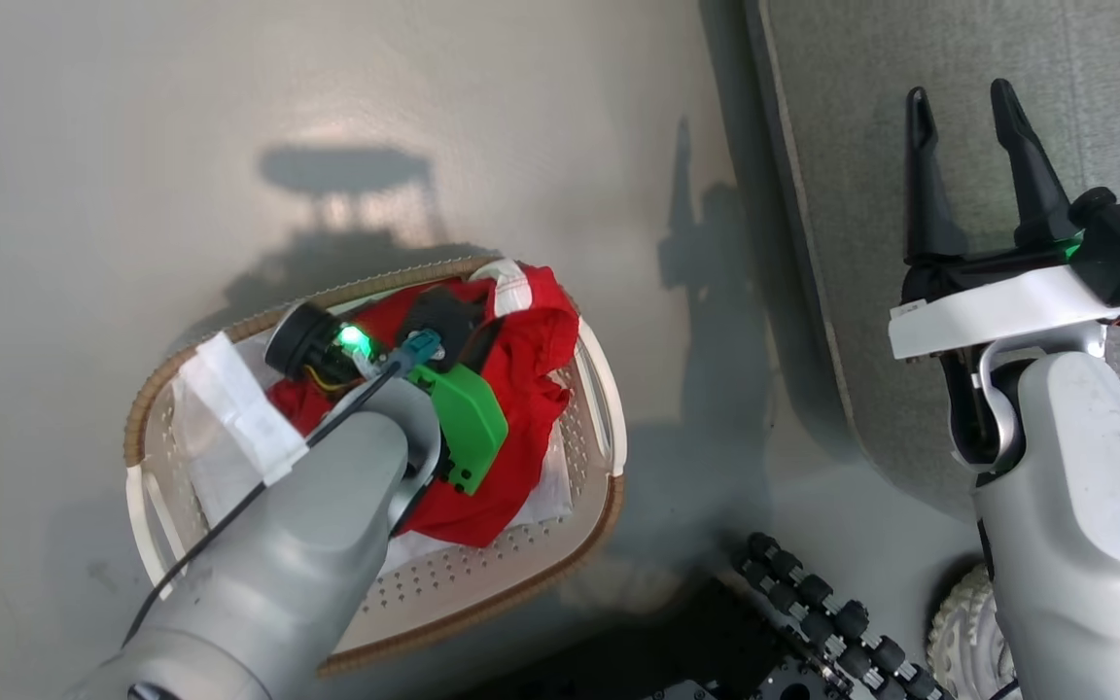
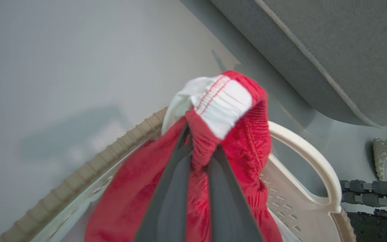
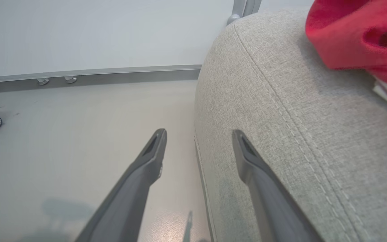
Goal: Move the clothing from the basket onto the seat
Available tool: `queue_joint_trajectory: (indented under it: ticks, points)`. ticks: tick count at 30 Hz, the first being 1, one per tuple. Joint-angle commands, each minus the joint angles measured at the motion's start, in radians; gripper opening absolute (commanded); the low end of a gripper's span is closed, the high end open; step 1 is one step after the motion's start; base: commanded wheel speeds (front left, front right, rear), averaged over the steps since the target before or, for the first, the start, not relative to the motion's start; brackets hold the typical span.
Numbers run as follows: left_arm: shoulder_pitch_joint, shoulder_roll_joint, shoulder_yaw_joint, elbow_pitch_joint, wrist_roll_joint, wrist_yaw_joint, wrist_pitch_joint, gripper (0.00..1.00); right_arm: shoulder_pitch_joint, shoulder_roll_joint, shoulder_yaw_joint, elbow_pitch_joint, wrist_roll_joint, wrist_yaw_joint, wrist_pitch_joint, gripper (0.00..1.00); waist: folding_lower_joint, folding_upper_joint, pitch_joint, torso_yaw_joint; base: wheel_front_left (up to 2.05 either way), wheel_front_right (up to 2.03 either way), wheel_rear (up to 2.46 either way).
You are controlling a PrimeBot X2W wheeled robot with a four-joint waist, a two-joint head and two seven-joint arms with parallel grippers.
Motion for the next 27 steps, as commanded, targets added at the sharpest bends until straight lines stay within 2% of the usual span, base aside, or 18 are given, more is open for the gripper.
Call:
queue_joint_trajectory:
  ticks: [1,6,16,20,27]
  points:
    - [0.037,0.011,0.016,-0.017,0.009,-0.003,0.000,0.00,-0.003,-0.002,0.004,0.007,0.005,-0.001,-0.002,1.00,0.0000,-0.0001,-0.065,0.018,0.00,0.00,0.00]
    - [0.117,0.023,0.074,-0.099,0.038,-0.003,0.000,0.00,0.012,-0.002,0.022,0.031,0.002,-0.001,-0.002,1.00,0.0000,-0.0001,-0.176,0.054,0.00,0.00,0.00]
    - [0.275,0.010,0.188,-0.243,0.078,-0.003,0.000,0.00,0.085,-0.003,0.026,0.078,-0.004,-0.001,-0.002,1.00,0.0000,-0.0001,-0.395,0.152,0.00,0.00,0.00]
    - [0.324,0.016,0.199,-0.319,0.113,-0.003,0.000,0.00,0.127,-0.003,0.020,0.096,-0.006,-0.001,-0.002,1.00,0.0000,-0.0001,-0.468,0.189,0.00,0.00,0.00]
    - [0.381,0.021,0.273,-0.448,0.136,-0.003,0.000,0.00,0.211,-0.003,0.018,0.127,-0.022,-0.001,-0.002,1.00,0.0000,-0.0001,-0.579,0.243,0.00,0.00,0.00]
